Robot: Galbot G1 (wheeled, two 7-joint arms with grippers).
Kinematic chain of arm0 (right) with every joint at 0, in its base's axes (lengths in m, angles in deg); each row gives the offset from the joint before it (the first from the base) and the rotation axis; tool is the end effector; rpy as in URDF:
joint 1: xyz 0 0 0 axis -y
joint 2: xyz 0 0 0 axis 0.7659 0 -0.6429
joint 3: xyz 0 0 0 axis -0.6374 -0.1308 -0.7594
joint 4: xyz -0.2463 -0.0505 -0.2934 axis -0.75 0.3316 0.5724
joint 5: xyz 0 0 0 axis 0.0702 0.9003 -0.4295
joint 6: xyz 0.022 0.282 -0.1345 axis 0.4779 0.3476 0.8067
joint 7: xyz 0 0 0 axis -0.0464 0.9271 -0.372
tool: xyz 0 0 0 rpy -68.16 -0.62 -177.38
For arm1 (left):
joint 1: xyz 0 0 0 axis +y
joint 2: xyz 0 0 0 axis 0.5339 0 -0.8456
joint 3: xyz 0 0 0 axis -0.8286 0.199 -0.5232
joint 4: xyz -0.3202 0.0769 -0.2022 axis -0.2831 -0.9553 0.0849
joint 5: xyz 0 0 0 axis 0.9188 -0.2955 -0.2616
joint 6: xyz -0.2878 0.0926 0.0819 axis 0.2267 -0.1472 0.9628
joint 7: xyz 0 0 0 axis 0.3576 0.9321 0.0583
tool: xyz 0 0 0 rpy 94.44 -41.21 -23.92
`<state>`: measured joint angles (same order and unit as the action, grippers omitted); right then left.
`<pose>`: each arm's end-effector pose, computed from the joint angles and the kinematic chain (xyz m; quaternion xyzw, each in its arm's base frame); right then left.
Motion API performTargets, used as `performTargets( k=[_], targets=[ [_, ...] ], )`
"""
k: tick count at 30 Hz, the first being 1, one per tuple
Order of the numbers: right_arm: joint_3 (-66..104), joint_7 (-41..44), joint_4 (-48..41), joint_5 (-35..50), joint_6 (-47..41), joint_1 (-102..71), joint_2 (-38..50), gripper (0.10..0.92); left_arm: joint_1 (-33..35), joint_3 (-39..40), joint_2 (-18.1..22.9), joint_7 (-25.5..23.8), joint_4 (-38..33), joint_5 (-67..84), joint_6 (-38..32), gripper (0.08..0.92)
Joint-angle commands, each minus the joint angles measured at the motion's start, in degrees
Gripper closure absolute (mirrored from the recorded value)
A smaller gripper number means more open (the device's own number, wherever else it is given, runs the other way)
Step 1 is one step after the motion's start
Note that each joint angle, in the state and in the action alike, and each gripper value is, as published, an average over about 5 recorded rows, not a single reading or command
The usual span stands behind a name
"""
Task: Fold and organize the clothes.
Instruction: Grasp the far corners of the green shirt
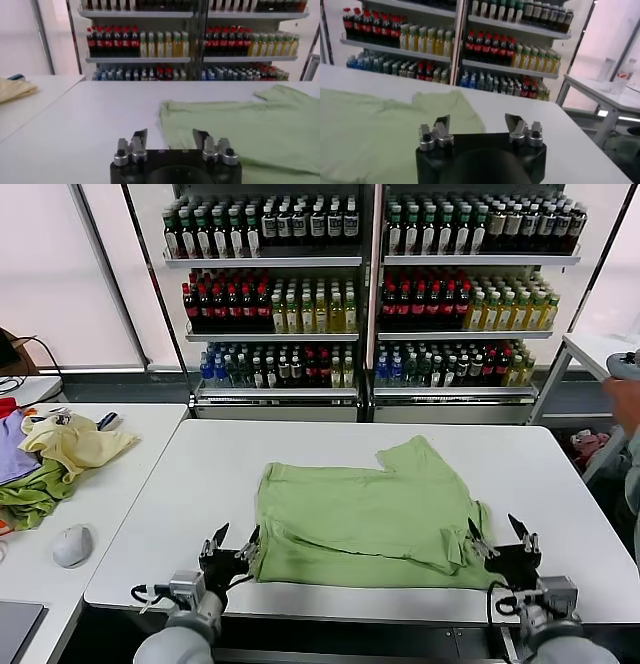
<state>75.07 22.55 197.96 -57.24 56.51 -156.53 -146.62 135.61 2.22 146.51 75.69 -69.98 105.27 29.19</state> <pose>0.2064 -0.1259 -0.2786 -0.0040 -0.9891 0.0698 0.1297 0.2037 0.0243 -0.3096 -0.0508 -0.9819 -0.0051 0.1825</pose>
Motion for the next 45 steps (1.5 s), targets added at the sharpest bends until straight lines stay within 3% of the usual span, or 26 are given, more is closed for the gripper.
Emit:
performTargets(
  k=[1,9,19,30,39,45],
  targets=[
    [-10.8,-0.9,-20.2,2.8,-2.2,25.6,1.5,0.204,-24.8,9.6,1.2,1.3,22.0,2.2,0.3,0.213],
    [-16.9,-0.4,-32.0,1.4,-3.9,35.5,-1.3,0.203,-34.2,12.9,5.0,2.9,34.3,1.8,1.3,0.177],
    [-21.3,0.7,-47.7,2.0,-4.4,46.8,-3.7,0.203,-41.4,14.9,7.5,3.6,43.8,3.3,1.5,0.177],
    [-22.8,2.6,-61.3,2.1,-6.0,53.3,-7.4,0.203,-43.4,17.0,8.0,3.9,47.3,6.9,4.6,0.177],
    [-23.6,5.4,-66.5,0.9,-4.6,55.4,-9.5,0.203,-43.2,17.7,8.0,4.0,47.9,9.3,5.4,0.180],
    [-23.9,6.7,-69.5,0.9,-4.5,56.2,-10.3,0.268,-42.6,17.9,7.7,4.0,47.2,11.0,6.2,0.302]
  ],
)
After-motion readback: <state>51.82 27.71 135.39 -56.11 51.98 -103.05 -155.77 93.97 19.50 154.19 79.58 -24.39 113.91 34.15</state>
